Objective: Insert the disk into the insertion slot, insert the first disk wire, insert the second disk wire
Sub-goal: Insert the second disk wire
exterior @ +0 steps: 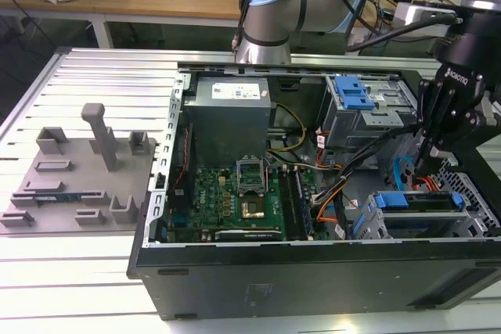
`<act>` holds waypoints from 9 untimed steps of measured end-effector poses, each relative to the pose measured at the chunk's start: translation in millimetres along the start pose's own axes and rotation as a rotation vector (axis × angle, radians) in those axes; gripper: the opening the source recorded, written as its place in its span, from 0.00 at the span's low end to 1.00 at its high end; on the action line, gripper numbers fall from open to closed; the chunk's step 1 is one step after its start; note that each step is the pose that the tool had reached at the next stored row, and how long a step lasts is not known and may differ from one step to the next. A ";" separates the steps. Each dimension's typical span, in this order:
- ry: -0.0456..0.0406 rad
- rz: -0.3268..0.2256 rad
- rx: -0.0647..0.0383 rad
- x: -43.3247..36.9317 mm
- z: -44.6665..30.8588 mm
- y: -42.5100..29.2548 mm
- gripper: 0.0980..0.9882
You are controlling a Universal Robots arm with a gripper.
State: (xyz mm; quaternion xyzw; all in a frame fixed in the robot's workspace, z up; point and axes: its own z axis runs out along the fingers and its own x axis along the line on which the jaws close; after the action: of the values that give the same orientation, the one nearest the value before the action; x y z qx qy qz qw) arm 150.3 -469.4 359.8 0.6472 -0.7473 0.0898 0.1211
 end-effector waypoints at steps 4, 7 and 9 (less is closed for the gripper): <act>-0.0068 0.001 0.004 2.4 0.9 0.7 0.07; -0.0300 0.006 0.025 6.6 2.3 0.8 0.07; -0.0580 0.007 0.029 11.4 4.1 0.6 0.07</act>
State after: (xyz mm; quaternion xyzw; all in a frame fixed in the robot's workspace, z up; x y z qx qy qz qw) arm 147.9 -481.3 359.3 0.6485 -0.7515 0.0821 0.0899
